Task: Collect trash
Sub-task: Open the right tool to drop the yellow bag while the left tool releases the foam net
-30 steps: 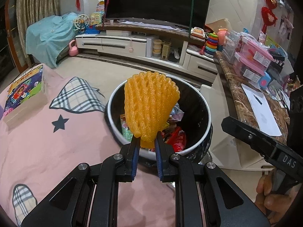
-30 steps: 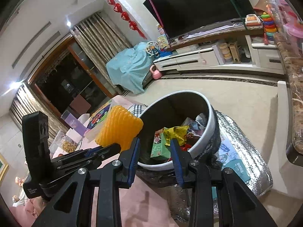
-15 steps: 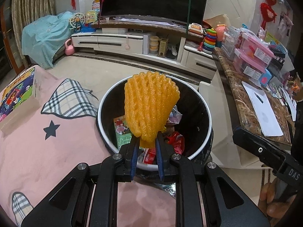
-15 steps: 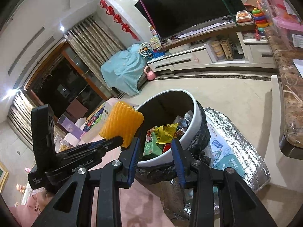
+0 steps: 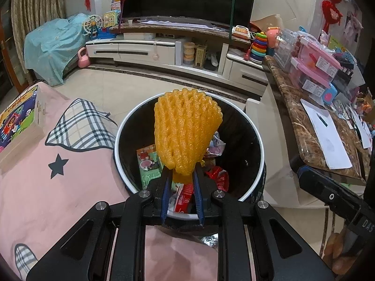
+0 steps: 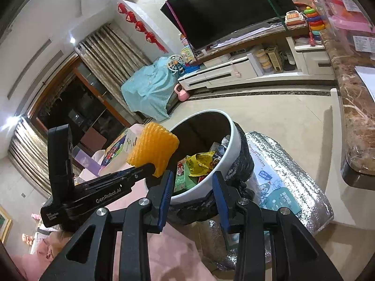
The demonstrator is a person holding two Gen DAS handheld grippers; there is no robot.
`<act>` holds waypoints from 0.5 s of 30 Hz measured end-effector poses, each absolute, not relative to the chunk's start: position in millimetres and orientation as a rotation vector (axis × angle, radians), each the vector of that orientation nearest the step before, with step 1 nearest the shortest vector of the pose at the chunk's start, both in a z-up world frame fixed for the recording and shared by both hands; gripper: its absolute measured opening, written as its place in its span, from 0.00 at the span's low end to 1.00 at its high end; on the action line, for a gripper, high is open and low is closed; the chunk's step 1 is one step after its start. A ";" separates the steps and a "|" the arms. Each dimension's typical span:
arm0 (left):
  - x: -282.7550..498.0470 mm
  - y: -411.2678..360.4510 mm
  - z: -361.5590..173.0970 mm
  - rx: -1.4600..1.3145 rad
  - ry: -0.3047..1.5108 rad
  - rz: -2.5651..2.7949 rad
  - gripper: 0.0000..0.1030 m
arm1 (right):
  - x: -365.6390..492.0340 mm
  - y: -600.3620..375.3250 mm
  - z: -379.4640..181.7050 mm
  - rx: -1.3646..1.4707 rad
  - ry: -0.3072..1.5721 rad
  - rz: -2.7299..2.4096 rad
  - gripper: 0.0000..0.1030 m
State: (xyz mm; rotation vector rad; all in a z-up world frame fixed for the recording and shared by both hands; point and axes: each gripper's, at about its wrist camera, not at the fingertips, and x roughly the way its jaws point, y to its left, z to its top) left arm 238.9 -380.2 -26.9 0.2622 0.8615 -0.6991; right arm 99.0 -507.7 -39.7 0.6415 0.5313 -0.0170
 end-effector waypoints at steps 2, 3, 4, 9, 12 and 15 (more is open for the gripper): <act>239.5 -379.9 -24.7 0.248 0.859 -0.708 0.34 | 97.5 -509.0 -40.2 0.644 0.532 -0.020 0.36; 239.7 -379.6 -23.4 0.242 0.856 -0.710 0.48 | 96.7 -509.4 -40.5 0.646 0.533 -0.023 0.36; 239.1 -379.0 -21.9 0.239 0.847 -0.712 0.55 | 95.8 -509.7 -40.8 0.647 0.533 -0.026 0.36; 238.8 -374.4 -19.2 0.231 0.836 -0.706 0.61 | 91.0 -509.1 -41.7 0.654 0.532 -0.042 0.36; 236.3 -362.3 -18.2 0.214 0.827 -0.689 0.63 | 86.9 -508.4 -41.2 0.664 0.526 -0.051 0.36; 229.2 -342.1 -18.2 0.186 0.820 -0.661 0.64 | 84.9 -503.3 -38.9 0.658 0.525 -0.057 0.40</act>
